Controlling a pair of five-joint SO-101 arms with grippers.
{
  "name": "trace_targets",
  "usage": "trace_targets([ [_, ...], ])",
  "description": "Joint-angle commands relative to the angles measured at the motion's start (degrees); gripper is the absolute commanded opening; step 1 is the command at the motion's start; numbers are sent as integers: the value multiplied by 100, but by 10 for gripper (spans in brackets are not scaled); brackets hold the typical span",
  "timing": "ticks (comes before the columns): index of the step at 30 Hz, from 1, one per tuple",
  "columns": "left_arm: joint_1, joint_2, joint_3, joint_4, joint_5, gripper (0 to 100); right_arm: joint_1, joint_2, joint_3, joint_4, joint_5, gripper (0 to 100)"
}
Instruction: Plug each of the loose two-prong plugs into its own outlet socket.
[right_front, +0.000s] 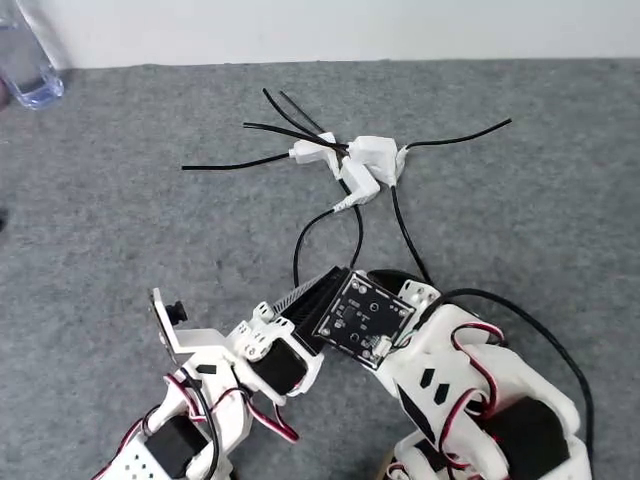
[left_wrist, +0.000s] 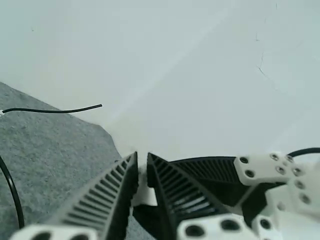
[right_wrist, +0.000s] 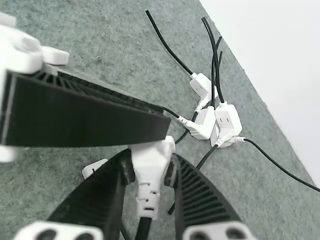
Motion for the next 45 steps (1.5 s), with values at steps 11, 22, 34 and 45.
trace_targets([
  [11,0,-62,48,79,-44,36,-171,-92,-352,-31,-18,8],
  [22,0,-62,48,167,-53,36,400,-119,-26,-189,149,8],
  [34,0,-62,48,229,-53,36,-312,-119,-264,127,-97,8],
  [45,0,-62,48,229,-44,36,-312,-110,-923,479,-105,8],
])
